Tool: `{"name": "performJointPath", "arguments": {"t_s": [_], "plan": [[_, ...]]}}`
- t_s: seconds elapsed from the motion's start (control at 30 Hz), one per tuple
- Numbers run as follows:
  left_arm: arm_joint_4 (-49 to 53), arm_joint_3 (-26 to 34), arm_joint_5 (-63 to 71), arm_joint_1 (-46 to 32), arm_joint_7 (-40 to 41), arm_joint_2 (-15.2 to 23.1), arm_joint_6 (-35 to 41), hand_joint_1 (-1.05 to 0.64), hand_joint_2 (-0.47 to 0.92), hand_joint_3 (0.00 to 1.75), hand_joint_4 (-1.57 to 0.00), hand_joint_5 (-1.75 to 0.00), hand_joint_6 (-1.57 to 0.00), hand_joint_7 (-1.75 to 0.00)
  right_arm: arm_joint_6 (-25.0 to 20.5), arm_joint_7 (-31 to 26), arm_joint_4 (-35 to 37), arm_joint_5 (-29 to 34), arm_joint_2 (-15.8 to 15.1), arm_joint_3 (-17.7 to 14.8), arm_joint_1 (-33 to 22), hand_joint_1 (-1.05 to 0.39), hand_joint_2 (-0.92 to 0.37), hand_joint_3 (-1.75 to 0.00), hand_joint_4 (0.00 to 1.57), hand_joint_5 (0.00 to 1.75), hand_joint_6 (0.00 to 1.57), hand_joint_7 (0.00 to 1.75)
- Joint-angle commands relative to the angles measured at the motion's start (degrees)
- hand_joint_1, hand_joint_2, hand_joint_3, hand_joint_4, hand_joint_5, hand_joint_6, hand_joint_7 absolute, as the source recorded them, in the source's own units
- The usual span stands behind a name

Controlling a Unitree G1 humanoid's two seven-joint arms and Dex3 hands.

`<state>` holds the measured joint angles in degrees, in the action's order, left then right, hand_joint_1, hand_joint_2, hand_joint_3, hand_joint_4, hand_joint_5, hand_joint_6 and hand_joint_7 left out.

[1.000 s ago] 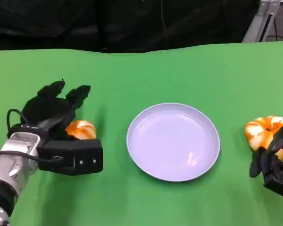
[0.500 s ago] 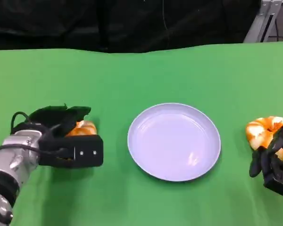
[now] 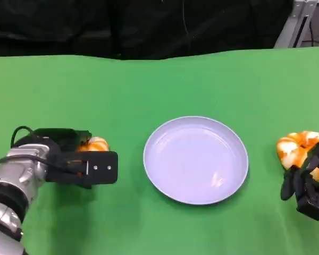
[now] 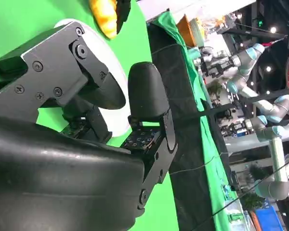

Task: Grasp the bread from the table and place it into the plate.

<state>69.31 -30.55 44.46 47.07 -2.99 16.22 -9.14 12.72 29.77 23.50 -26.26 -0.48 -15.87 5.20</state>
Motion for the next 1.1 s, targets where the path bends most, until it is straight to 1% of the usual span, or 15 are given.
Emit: {"name": "performJointPath", "arguments": {"t_s": [0.03,0.13,0.23,0.27,0.3,0.33,0.37,0.4,0.47,0.57,0.6,0.63,0.67,0.7,1.1], "plan": [[2.8,-0.7,-0.4,0.4,2.7,-0.7,0.0,-0.95,0.92,0.17,-0.26,-0.04,-0.26,-0.03,0.6,0.1,-0.2,-0.4,-0.5,-0.6,-0.4,-0.02,-0.43,-1.46,0.93,1.75,0.75,1.73],[3.3,0.2,-1.6,-0.2,6.0,-1.2,-1.1,-0.68,0.92,0.14,-0.38,-0.07,-0.34,-0.04,0.4,-0.1,-0.3,-0.4,-0.5,-0.6,-0.5,-0.02,-0.42,-1.46,0.94,1.75,0.76,1.72],[3.5,1.8,-3.6,-1.0,8.6,-1.3,-4.1,-0.33,0.92,0.10,-0.74,-0.23,-0.57,-0.09,0.2,0.1,-0.6,-0.5,-0.6,-0.5,-0.6,-0.02,-0.42,-1.47,0.94,1.75,0.76,1.72],[3.5,2.3,-4.2,-1.3,9.3,-1.2,-5.2,-0.26,0.92,0.12,-0.80,-0.41,-0.66,-0.09,0.1,0.1,-0.7,-0.5,-0.6,-0.5,-0.6,-0.02,-0.42,-1.47,0.94,1.75,0.76,1.72],[3.6,2.5,-4.6,-1.6,10.0,-1.2,-6.0,-0.17,0.92,0.15,-0.73,-0.95,-0.80,-0.07,0.0,0.1,-0.7,-0.6,-0.6,-0.5,-0.6,-0.02,-0.42,-1.47,0.94,1.75,0.76,1.72],[3.6,2.5,-4.9,-1.7,10.5,-1.2,-6.6,-0.14,0.92,0.16,-0.69,-1.17,-0.86,-0.07,0.0,0.0,-0.8,-0.6,-0.6,-0.5,-0.7,-0.02,-0.42,-1.47,0.94,1.75,0.76,1.72],[3.6,2.4,-5.1,-1.9,11.2,-1.1,-7.0,-0.13,0.92,0.15,-0.69,-1.13,-0.93,-0.07,0.2,0.3,-0.6,-0.6,-0.6,-0.6,-0.6,-0.02,-0.42,-1.47,0.94,1.75,0.76,1.72],[3.7,2.3,-5.1,-1.9,11.7,-1.1,-7.2,-0.13,0.92,0.08,-0.78,-0.85,-1.03,-0.06,0.3,0.5,-0.5,-0.7,-0.7,-0.6,-0.6,-0.02,-0.42,-1.48,0.94,1.75,0.76,1.72],[3.5,2.2,-4.9,-2.0,13.3,-1.1,-7.3,-0.13,0.92,0.02,-0.88,-0.60,-1.08,-0.04,0.5,0.4,-0.5,-0.4,-0.7,-0.6,-0.7,-0.02,-0.42,-1.48,0.94,1.75,0.76,1.71],[2.8,1.9,-4.4,-2.2,17.0,-0.8,-7.7,-0.09,0.92,0.16,-0.86,-0.82,-1.17,-0.05,0.5,0.0,-0.9,-0.2,-0.7,-0.5,-0.8,-0.03,-0.42,-1.48,0.93,1.75,0.76,1.71],[2.2,2.0,-4.3,-2.4,18.5,-0.6,-8.3,-0.08,0.92,0.19,-0.75,-1.25,-1.15,-0.21,0.3,0.0,-1.0,-0.2,-0.7,-0.5,-0.9,-0.03,-0.42,-1.48,0.93,1.75,0.76,1.71],[1.5,2.3,-4.5,-2.5,19.9,-0.4,-8.8,-0.08,0.92,0.28,-0.67,-1.54,-0.81,-0.98,0.2,0.0,-1.0,-0.3,-0.7,-0.5,-0.9,-0.03,-0.42,-1.48,0.93,1.75,0.76,1.71],[0.6,2.6,-4.8,-2.4,20.7,-0.1,-9.3,-0.08,0.92,0.34,-0.64,-1.64,-0.63,-1.35,0.3,0.2,-1.0,-0.3,-0.8,-0.5,-0.9,-0.03,-0.42,-1.48,0.93,1.75,0.76,1.71],[0.0,2.8,-5.0,-2.4,20.9,0.0,-9.5,-0.08,0.92,0.39,-0.64,-1.70,-0.54,-1.59,0.4,0.3,-0.9,-0.3,-0.8,-0.5,-0.9,-0.03,-0.42,-1.48,0.93,1.75,0.76,1.72],[-14.6,3.7,-5.1,-1.8,20.2,0.9,-12.5,-0.06,0.92,0.37,-0.64,-1.75,-0.54,-1.67,-0.2,-0.1,-1.1,-0.3,-1.1,-0.5,-1.0,-0.03,-0.43,-1.47,0.93,1.75,0.76,1.72]]}}
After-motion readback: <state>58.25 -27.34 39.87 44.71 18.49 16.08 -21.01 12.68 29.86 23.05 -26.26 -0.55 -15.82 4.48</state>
